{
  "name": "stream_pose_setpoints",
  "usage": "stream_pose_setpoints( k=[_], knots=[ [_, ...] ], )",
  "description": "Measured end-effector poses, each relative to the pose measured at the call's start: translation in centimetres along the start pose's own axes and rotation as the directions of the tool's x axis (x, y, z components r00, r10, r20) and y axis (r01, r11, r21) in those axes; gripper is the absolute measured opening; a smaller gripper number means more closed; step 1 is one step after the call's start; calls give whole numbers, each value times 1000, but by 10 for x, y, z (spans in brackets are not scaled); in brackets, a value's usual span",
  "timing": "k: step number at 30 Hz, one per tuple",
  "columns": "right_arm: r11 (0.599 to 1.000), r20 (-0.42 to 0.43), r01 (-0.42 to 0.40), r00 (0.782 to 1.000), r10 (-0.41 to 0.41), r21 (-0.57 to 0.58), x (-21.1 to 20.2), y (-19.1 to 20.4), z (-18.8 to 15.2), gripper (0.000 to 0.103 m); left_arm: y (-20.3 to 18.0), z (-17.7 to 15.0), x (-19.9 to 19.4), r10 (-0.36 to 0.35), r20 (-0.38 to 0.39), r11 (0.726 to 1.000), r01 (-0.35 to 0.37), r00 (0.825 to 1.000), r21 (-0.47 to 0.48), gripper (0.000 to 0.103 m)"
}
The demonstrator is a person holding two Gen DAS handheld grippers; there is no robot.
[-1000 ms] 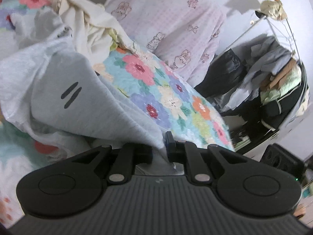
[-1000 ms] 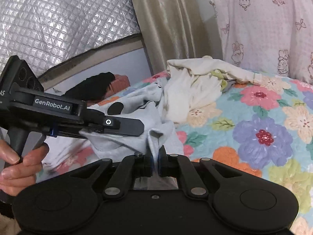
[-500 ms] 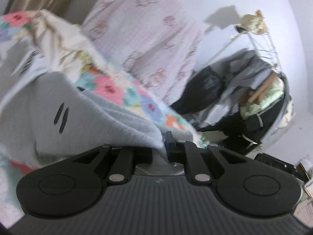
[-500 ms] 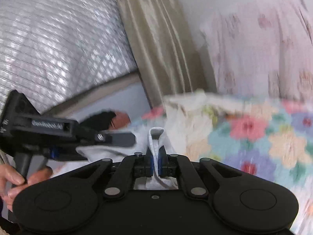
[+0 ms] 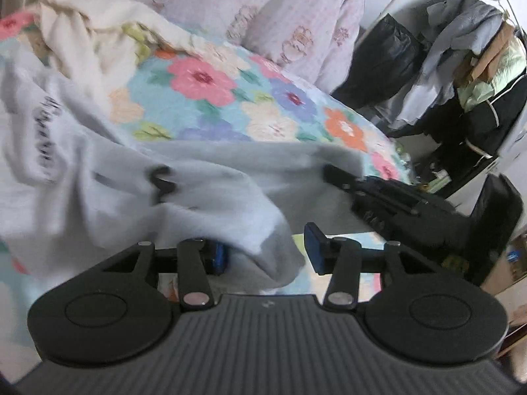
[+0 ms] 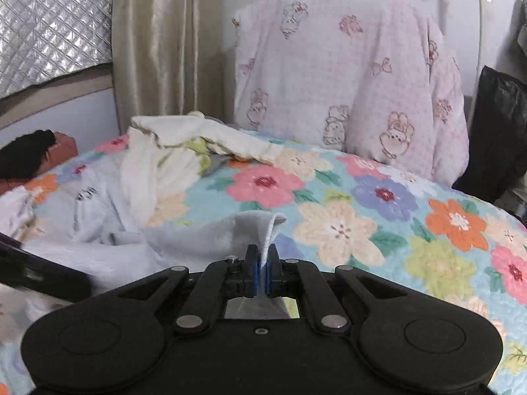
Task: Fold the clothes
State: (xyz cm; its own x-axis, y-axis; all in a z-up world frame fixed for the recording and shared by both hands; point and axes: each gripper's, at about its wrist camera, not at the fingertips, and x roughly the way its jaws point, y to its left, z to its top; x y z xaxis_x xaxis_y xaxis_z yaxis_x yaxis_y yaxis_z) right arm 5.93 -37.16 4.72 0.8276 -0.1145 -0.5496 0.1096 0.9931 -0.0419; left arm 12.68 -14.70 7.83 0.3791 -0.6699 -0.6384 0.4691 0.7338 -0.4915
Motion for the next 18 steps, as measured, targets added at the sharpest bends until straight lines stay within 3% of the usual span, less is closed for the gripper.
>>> stream_pose_setpoints(
  k=[4,6,9,10,14,16,18],
  knots=[
    [999,13,22,1000,-22,35,0,-17,7,4,56,4,-37,60,101,995,-50,993,-91,59],
    [998,15,44,999,-44,41,3,-21,11,4,86,5,-48,143,131,982,-124,981,-144,60],
    [997,1,70,998,-70,28,18,-22,11,4,124,1,-47,280,113,950,-258,953,-176,60],
    [996,-10,83,997,-83,24,24,-20,9,4,136,-2,-43,287,110,947,-264,952,-183,60],
    [993,-52,116,992,-116,3,45,-16,0,4,174,-9,-18,220,80,940,-189,972,-283,60],
    [993,-68,122,990,-121,9,51,-19,-2,4,182,-8,-5,248,67,931,-219,966,-292,61],
    [991,-71,130,989,-130,5,55,-25,-1,4,189,-9,7,311,49,914,-284,949,-289,64]
  ],
)
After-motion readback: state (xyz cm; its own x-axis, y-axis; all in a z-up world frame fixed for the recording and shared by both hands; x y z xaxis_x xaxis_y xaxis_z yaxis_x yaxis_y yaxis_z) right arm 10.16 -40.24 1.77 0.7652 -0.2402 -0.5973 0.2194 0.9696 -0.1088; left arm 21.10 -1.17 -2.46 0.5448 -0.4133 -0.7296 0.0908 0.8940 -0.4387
